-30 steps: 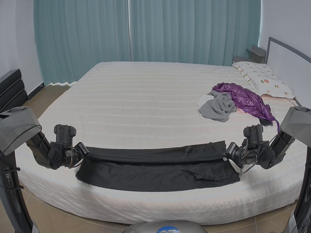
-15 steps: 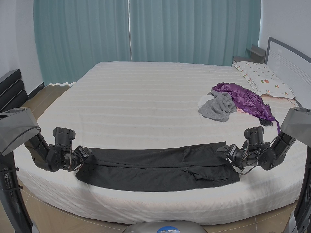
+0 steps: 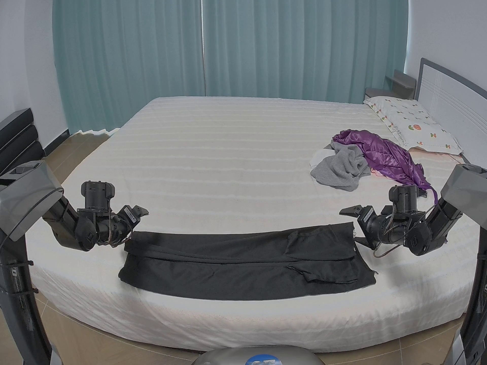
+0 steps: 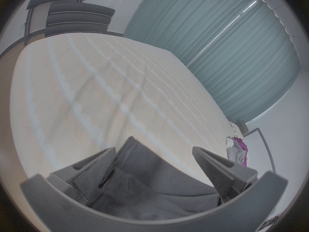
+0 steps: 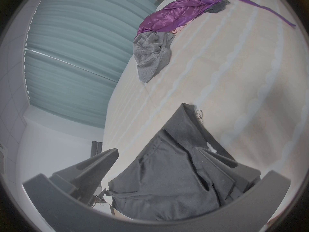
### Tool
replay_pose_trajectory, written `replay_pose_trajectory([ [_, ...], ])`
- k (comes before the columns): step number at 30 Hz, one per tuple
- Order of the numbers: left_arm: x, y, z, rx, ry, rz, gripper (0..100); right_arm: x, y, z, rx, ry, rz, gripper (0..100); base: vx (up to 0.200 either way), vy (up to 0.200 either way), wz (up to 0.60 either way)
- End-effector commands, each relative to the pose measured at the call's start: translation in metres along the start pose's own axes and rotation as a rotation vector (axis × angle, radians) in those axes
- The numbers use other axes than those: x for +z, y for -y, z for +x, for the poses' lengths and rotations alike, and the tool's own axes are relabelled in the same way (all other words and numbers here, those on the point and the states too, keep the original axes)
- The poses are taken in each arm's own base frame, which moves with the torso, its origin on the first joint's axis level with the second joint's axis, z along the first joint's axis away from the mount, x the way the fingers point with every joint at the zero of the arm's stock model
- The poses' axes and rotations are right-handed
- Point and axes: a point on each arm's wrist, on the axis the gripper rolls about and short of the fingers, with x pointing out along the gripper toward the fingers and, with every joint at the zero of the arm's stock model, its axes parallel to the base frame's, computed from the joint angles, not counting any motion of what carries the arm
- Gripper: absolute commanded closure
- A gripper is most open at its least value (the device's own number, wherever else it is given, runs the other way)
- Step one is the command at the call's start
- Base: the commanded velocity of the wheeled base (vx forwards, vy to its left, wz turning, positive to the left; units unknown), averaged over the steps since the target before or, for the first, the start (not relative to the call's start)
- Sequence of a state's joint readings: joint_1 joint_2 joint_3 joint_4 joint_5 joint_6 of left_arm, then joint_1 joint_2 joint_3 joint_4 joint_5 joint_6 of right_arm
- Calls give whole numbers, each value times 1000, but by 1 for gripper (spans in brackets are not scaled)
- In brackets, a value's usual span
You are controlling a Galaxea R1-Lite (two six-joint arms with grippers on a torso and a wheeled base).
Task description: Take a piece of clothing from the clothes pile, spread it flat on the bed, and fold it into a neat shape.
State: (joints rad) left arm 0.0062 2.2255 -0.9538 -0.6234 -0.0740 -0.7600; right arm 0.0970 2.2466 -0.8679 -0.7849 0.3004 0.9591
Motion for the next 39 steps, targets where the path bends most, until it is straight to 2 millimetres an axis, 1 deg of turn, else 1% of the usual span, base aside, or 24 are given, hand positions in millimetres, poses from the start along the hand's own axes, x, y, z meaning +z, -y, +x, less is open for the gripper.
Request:
replay_pose_trajectory([
  [1, 1, -11, 40, 22, -27, 5, 0, 5, 25, 13, -8, 9, 45, 0, 0, 0, 0],
  [5, 9, -16, 53, 42, -28, 0, 0, 7, 28, 13, -7, 16, 48, 0, 0, 0, 0],
  [6, 9, -16, 53, 42, -28, 0, 0, 7, 28, 13, -7, 16, 48, 0, 0, 0, 0],
  [8, 4, -21, 61, 64, -54, 35, 0, 7, 28, 14, -7, 16, 48, 0, 0, 0, 0],
  [14, -1, -24, 60, 70, -74, 68, 0, 7, 29, 14, -7, 16, 51, 0, 0, 0, 0],
  [15, -1, -24, 60, 69, -74, 73, 100, 6, 28, 14, -6, 15, 52, 0, 0, 0, 0],
  [21, 5, -23, 58, 64, -50, 63, 100, 6, 28, 14, -7, 15, 51, 0, 0, 0, 0],
  [26, 15, -21, 51, 62, -13, 57, 100, 6, 28, 14, -7, 18, 50, 0, 0, 0, 0],
  [30, 21, -25, 52, 67, 2, 48, 100, 5, 28, 14, -11, 18, 51, 0, 0, 0, 0],
  [39, 22, -27, 57, 46, 29, 3, 100, 4, 29, 13, 7, 32, 44, 0, 0, 0, 0],
])
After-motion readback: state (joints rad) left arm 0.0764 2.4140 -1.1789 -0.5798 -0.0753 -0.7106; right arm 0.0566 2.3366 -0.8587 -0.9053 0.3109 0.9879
